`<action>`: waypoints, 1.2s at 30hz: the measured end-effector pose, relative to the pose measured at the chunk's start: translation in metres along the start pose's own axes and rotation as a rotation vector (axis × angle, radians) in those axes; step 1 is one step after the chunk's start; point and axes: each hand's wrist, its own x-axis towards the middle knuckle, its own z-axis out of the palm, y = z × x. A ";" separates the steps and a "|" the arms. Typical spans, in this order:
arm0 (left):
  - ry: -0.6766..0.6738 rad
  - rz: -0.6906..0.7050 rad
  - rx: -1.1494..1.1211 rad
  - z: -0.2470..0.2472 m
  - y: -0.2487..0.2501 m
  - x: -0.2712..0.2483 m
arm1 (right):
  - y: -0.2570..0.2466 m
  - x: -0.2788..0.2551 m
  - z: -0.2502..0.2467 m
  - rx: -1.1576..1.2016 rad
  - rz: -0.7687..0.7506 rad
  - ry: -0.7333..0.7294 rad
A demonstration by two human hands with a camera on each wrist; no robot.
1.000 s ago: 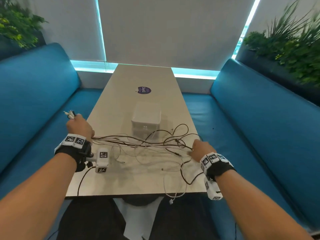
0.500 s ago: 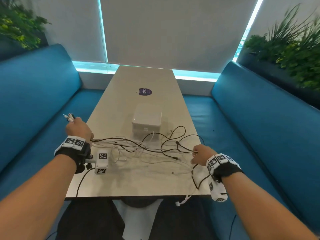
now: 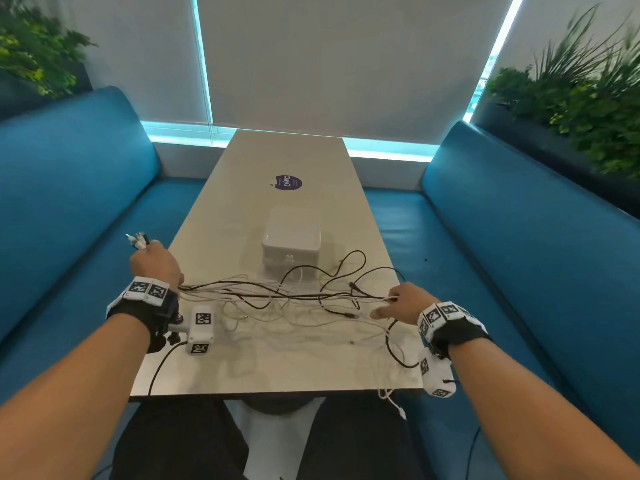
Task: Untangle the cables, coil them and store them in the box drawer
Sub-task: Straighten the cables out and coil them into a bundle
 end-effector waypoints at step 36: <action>-0.037 0.042 0.018 0.014 -0.002 -0.014 | 0.019 -0.001 0.011 -0.200 0.024 0.050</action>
